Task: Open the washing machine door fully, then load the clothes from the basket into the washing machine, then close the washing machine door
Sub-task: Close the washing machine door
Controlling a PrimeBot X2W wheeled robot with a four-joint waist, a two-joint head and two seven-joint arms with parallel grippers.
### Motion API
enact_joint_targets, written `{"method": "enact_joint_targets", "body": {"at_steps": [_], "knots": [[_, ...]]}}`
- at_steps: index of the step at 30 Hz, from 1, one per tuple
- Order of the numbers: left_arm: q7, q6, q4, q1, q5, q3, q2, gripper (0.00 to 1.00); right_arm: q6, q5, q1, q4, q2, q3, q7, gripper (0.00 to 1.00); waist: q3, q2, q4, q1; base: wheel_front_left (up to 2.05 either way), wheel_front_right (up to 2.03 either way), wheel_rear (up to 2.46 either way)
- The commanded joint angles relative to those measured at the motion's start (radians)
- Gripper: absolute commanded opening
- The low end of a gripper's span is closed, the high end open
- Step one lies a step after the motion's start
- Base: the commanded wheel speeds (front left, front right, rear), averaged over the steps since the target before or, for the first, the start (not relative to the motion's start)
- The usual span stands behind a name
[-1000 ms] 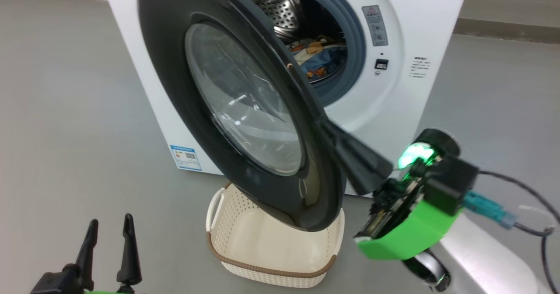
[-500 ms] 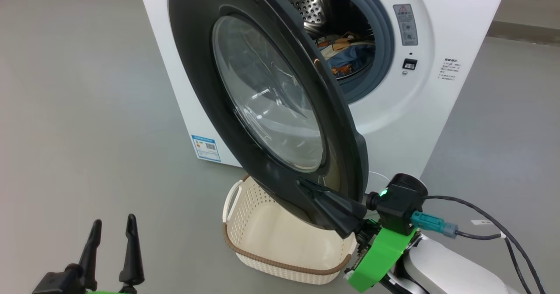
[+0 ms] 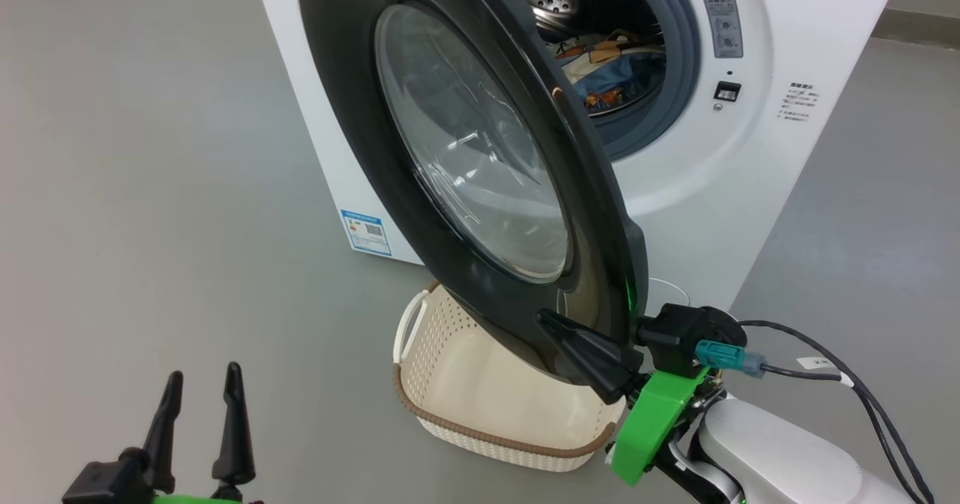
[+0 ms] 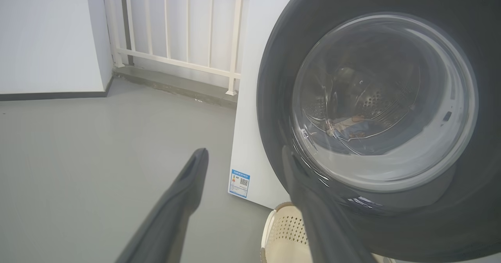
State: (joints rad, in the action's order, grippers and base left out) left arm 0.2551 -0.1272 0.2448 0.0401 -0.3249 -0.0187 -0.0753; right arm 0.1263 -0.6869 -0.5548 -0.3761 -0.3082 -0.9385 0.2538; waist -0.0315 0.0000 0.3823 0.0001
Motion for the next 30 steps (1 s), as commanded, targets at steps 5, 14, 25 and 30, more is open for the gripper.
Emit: {"method": "enact_joint_targets", "body": {"at_steps": [5,14,25,30], "knots": [[0.007,-0.003,-0.035,0.036,-0.009,-0.02,-0.021,1.0,0.004,-0.031,-0.022,-0.057,-0.002,-0.016,0.008,0.0,-0.011,0.0,0.018,-0.0001,0.0,0.0,0.0],[0.007,-0.003,-0.038,0.035,-0.013,-0.017,-0.016,1.0,0.004,-0.054,-0.029,-0.108,-0.023,-0.011,0.008,0.0,-0.018,0.0,0.034,-0.0001,0.0,0.0,0.0],[0.007,-0.003,-0.05,0.045,-0.012,-0.023,-0.005,1.0,0.004,-0.051,-0.068,-0.126,-0.079,0.074,0.008,0.0,-0.063,0.0,0.021,-0.0001,0.0,0.0,0.0],[0.007,-0.003,-0.06,0.049,-0.008,-0.023,-0.001,1.0,0.004,-0.045,-0.098,-0.128,-0.106,0.112,0.008,0.0,-0.102,0.0,0.01,-0.0001,0.0,0.0,0.0]]}}
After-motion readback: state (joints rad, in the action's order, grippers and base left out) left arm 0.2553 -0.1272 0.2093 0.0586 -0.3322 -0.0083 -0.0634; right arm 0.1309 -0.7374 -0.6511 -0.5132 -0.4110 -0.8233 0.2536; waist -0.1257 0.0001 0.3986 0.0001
